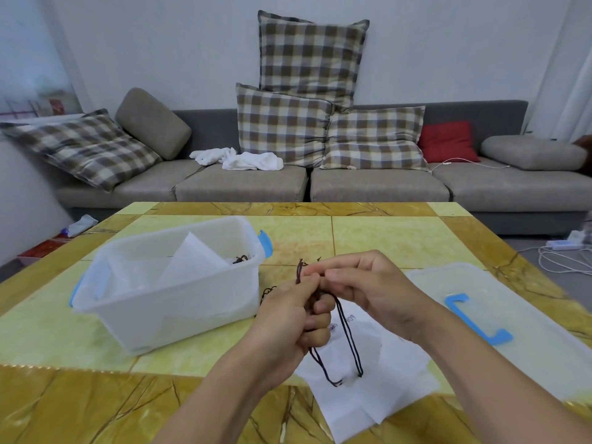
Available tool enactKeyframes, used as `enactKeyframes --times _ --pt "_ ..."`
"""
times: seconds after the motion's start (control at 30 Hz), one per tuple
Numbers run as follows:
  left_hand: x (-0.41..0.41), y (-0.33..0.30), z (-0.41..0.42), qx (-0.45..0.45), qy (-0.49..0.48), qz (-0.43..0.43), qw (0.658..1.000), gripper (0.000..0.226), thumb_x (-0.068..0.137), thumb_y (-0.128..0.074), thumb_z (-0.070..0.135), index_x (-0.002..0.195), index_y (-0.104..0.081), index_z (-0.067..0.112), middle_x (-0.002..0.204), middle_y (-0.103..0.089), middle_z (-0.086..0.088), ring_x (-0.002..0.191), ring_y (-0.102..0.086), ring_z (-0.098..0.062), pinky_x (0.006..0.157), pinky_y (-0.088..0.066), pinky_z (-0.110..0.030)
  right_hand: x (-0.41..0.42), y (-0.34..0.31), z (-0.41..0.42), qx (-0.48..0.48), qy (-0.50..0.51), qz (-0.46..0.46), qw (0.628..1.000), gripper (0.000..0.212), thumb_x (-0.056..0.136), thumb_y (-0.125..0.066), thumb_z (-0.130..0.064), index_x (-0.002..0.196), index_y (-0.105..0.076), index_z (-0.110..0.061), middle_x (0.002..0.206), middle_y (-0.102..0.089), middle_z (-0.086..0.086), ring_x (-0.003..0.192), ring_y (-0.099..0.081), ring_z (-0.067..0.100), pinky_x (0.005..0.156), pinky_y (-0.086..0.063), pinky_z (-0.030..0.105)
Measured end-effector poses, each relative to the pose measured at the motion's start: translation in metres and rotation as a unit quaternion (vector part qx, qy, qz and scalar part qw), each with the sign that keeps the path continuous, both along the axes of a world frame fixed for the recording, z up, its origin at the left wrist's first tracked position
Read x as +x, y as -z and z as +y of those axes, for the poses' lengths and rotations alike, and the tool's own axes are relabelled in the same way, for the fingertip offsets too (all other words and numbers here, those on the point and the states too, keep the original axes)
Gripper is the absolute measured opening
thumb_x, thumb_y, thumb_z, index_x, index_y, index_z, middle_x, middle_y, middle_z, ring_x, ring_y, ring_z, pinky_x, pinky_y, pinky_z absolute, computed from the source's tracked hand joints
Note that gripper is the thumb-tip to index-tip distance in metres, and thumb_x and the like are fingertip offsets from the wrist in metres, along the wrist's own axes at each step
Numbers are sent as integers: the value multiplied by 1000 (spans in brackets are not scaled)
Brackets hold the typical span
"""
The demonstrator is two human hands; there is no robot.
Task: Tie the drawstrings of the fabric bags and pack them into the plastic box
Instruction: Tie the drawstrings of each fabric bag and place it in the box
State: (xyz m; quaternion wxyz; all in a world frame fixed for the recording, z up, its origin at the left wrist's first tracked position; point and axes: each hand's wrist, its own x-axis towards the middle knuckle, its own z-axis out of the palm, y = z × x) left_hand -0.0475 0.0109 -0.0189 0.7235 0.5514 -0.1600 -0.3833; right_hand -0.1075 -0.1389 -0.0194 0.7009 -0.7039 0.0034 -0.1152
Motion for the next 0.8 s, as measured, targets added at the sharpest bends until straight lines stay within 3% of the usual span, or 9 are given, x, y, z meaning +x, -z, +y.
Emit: enactKeyframes --times 0.07,0.2,0.3,0.4,0.47,0.53,0.6,0.67,0.8 --pt "3 2 1 1 12 -9 1000 27 108 -39 23 100 -58 6 63 -39 1 51 -22 -9 40 -21 -18 0 -1 -1 -67 22 -5 997 19 96 -61 -2 106 -76 -2 101 -77 13 96 -74 21 89 -56 27" --pt "8 7 3 18 39 -13 999 32 108 -38 23 96 -65 9 64 -40 2 53 -25 -9 43 -22 -18 3 0 1 -206 91 -7 974 8 92 -69 -8 91 -77 -8 86 -75 10 80 -70 25 75 -59 34" --pt "13 10 2 -10 38 11 999 38 108 -36 20 109 -69 1 67 -47 0 53 -35 -10 44 -30 -19 7 2 2 -258 182 -40 948 14 96 -64 -13 82 -69 -12 76 -69 -1 68 -63 9 69 -56 30" --pt "22 9 2 -76 -9 73 994 41 107 -34 22 118 -66 -1 92 -72 -6 61 -56 -11 46 -41 -18 5 -1 -3 -108 218 -31 970 17 98 -60 -12 82 -66 -10 91 -70 4 83 -64 14 81 -57 33" --pt "30 8 5 -122 -38 116 985 42 108 -32 25 124 -62 -1 113 -74 -12 66 -63 -10 47 -44 -16 1 -2 -7 33 130 13 991 13 93 -65 -10 83 -70 -4 109 -74 4 100 -66 17 94 -55 40" --pt "34 5 9 -147 -43 138 979 42 108 -33 27 126 -61 1 119 -72 -11 66 -63 -8 45 -42 -14 -5 0 -7 43 57 57 996 10 81 -70 -13 77 -73 -5 117 -74 1 113 -66 13 103 -51 40" --pt "35 2 12 -155 -22 156 975 41 105 -37 27 123 -64 1 116 -72 -9 61 -60 -6 41 -38 -13 -9 2 -1 0 19 85 996 9 81 -70 -8 72 -71 -7 117 -74 1 116 -66 12 105 -47 34" --pt "33 -1 14 -152 2 147 977 41 104 -40 27 114 -71 2 98 -72 -7 55 -56 -6 38 -37 -14 -9 3 2 -26 18 100 994 13 85 -68 -1 73 -71 -6 110 -76 5 112 -69 18 104 -49 33" --pt "31 -2 14 -81 -13 -14 997 44 107 -33 27 109 -69 2 69 -60 -8 54 -51 -14 46 -45 -21 -8 3 2 -47 18 103 993 7 77 -76 -5 73 -72 -1 91 -75 17 97 -71 32 101 -54 41"
